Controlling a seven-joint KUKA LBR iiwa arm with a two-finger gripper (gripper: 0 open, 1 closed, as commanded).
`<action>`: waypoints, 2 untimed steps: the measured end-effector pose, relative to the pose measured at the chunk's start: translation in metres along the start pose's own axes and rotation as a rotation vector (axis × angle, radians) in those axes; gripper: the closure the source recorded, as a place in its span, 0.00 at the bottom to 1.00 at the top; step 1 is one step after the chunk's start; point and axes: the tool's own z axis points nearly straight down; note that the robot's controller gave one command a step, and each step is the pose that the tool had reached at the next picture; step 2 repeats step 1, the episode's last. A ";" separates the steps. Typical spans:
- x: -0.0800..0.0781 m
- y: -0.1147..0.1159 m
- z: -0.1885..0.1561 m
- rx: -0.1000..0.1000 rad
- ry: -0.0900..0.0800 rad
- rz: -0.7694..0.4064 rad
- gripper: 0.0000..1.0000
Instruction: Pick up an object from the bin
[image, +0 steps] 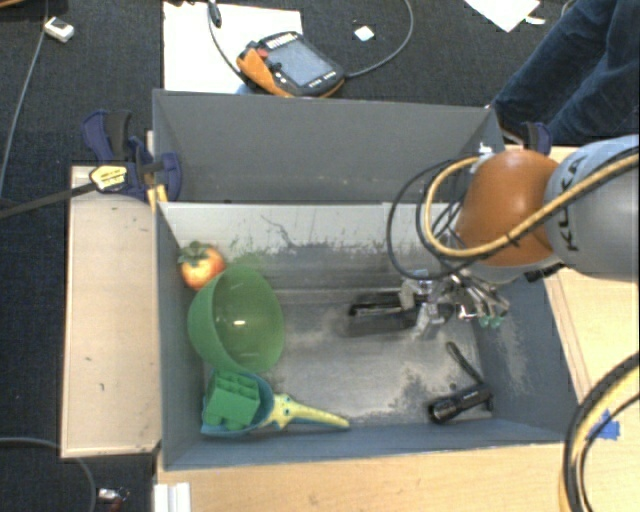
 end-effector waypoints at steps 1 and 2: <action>-0.010 0.012 -0.111 -0.001 0.000 0.031 1.00; -0.010 0.012 -0.111 -0.001 0.000 0.031 1.00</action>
Offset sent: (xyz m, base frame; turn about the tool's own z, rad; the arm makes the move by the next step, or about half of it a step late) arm -0.0006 0.0012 0.1689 -0.0304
